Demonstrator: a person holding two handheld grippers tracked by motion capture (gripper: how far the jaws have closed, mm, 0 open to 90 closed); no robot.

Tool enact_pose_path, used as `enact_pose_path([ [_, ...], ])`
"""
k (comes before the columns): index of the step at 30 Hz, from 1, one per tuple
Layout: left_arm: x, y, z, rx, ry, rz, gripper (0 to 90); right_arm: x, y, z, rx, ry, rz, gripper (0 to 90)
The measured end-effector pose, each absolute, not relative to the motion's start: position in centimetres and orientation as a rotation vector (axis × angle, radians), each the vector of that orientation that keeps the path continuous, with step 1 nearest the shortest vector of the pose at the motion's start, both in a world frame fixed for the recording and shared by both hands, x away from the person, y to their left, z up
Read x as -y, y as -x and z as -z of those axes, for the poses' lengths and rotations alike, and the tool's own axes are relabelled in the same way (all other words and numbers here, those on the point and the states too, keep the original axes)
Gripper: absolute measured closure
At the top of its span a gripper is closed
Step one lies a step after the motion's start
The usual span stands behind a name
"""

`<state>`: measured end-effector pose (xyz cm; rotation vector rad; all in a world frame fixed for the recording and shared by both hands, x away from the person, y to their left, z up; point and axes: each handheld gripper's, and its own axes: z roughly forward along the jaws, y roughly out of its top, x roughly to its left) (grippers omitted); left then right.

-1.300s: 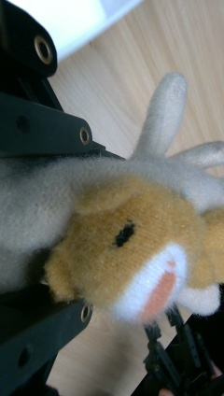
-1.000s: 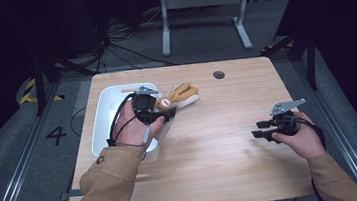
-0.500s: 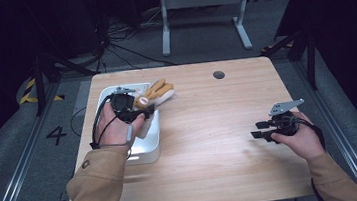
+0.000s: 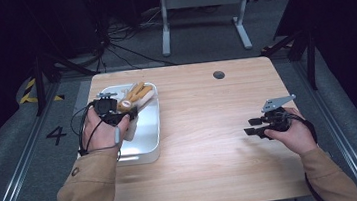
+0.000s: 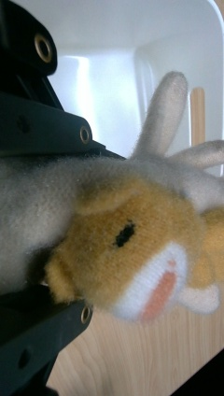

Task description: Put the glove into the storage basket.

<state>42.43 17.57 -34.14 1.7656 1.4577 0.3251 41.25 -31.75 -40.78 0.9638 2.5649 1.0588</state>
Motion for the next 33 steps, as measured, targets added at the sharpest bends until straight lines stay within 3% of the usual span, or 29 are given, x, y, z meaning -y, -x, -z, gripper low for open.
enact_pose_path([
  [13,-17.9,-44.8,36.9,-1.526,-1.701,-0.3,58.3,31.9,-41.2,41.2,-2.571,-0.977,-1.05,53.2],
  [33,-17.6,-47.2,41.8,-1.634,-1.748,-0.275,57.6,32.6,-40.6,41.5,-2.561,-1.015,-1.036,53.0],
])
